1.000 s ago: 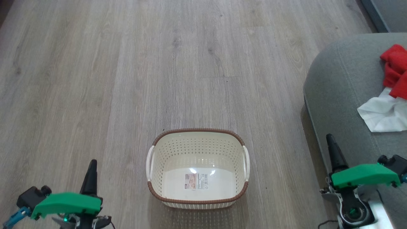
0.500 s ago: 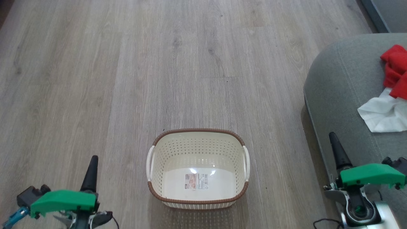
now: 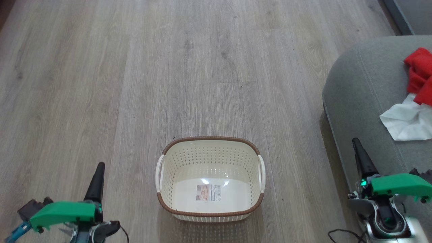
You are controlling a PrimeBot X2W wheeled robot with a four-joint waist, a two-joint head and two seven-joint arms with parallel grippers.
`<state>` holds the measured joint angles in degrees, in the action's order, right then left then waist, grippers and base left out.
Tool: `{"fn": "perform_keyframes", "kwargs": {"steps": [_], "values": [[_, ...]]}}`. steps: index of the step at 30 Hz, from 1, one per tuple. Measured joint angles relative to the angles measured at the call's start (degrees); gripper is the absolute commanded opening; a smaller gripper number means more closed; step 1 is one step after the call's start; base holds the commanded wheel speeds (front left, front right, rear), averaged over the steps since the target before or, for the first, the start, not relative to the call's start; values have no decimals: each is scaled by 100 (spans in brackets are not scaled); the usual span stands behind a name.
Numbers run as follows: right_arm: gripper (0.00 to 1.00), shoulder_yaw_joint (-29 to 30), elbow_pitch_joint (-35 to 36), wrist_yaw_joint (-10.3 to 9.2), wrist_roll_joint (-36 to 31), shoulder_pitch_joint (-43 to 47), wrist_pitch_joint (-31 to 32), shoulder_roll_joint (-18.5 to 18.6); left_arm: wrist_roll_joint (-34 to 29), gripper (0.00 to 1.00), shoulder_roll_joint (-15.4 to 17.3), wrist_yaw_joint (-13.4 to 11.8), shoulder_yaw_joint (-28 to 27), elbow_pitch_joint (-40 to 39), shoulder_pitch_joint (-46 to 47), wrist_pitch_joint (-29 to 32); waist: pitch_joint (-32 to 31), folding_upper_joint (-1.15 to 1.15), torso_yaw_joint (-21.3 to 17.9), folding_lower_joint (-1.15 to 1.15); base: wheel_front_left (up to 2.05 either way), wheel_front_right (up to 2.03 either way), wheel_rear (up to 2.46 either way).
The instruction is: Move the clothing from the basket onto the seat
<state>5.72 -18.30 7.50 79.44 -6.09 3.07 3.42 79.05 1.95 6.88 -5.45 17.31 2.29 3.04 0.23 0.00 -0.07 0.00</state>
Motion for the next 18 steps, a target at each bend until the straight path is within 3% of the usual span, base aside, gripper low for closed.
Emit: {"fn": "perform_keyframes", "kwargs": {"steps": [18], "values": [[0,162,185,-1,1118,97,291,-51,1168,0,2,1,24,-107,86,299,-5,0,7,0,0,0,0]]}}
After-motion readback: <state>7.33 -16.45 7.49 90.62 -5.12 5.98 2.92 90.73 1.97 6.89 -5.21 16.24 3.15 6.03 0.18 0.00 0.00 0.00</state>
